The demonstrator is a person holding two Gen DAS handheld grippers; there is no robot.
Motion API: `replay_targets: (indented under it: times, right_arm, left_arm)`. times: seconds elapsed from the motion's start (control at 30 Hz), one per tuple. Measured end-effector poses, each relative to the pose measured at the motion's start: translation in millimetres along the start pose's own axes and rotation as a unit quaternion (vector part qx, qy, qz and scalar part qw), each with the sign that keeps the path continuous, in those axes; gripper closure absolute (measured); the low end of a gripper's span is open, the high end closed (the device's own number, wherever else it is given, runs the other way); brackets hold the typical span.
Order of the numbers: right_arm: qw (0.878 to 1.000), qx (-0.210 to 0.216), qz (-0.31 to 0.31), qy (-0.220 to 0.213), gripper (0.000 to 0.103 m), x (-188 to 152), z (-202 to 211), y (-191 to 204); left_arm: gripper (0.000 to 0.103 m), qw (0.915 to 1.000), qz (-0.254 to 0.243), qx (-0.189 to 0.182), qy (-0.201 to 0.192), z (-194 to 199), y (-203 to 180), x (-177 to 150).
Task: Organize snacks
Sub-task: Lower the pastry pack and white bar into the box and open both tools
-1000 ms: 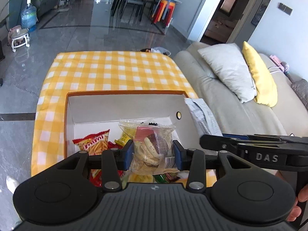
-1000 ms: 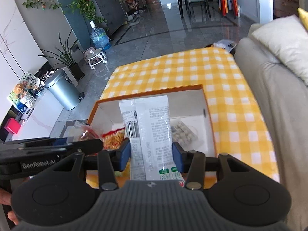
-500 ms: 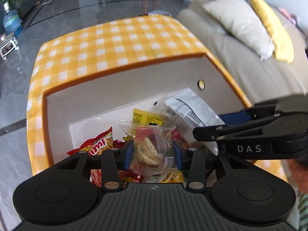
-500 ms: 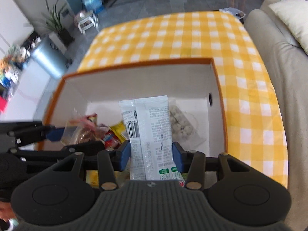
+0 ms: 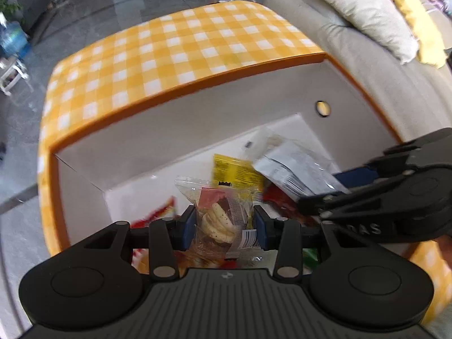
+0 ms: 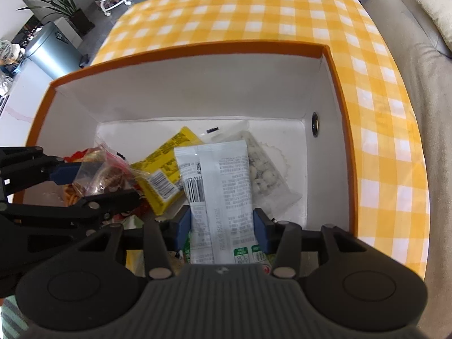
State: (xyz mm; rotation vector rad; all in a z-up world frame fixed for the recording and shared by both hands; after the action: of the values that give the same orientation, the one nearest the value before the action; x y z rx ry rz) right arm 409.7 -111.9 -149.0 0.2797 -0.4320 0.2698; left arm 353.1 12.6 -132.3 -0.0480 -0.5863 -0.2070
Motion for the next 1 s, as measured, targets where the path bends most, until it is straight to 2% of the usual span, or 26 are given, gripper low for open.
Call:
replay_targets:
  times: [0.03,0.1,0.23,0.43,0.57,0.7,0.87,1.0]
  right_arm:
    - [1.0,0.002,-0.002,0.004,0.058,-0.4,-2.0,0.2]
    - [1.0,-0.001,-0.001,0.009,0.058,-1.8,-5.6,3.2]
    - [0.999,-0.023,0.024,0.012,0.057,-4.9,-12.0,7.0]
    - [1.0,-0.023,0.012,0.012,0.055,-3.3,-12.3,2.8]
    - [1.0,-0.024,0.015,0.009,0.055,-3.5,-11.7,2.6]
    - [0.999,-0.027,0.018,0.007,0.053,-4.0,-9.5,3.7]
    - [0.999,-0.025,0.02,-0.005,0.047,-2.5,-0.8,5.8]
    - [1.0,-0.019,0.016,-0.017,0.041,-0.2,12.0,9.7]
  left_arm:
    - [0.056,0.9997,-0.018,0.019,-0.002,-1.5,-0.6,0.1]
    - [0.056,0.9989,-0.041,0.024,-0.004,-3.2,-4.3,-1.2]
    - [0.056,0.9988,-0.042,0.023,0.007,-9.3,-4.4,-6.5]
    - [0.053,0.9988,-0.042,0.023,0.007,-13.2,-5.2,-8.4]
    - [0.046,0.9987,-0.042,0.027,0.002,-11.4,-4.4,-9.3]
    - [0.045,0.9991,-0.038,0.019,-0.002,-5.8,-3.2,-10.9]
    - [0.04,0.9994,-0.024,0.014,-0.02,10.8,-0.4,-7.7]
    - [0.031,0.9987,-0.021,0.022,-0.04,28.7,4.2,-5.3]
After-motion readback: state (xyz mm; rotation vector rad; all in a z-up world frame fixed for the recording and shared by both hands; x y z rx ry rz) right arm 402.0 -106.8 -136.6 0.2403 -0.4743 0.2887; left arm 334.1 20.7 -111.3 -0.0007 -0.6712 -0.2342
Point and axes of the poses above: each gripper's, at about its wrist camera, not at the fingertips, and z roughly against the way its jaws point, y to its left, x to its top, the point moved 5 cm from there along -z, roughly the way its jaws point, and after that the axes turned 11 degrees about -y, right-handed, at the moved point
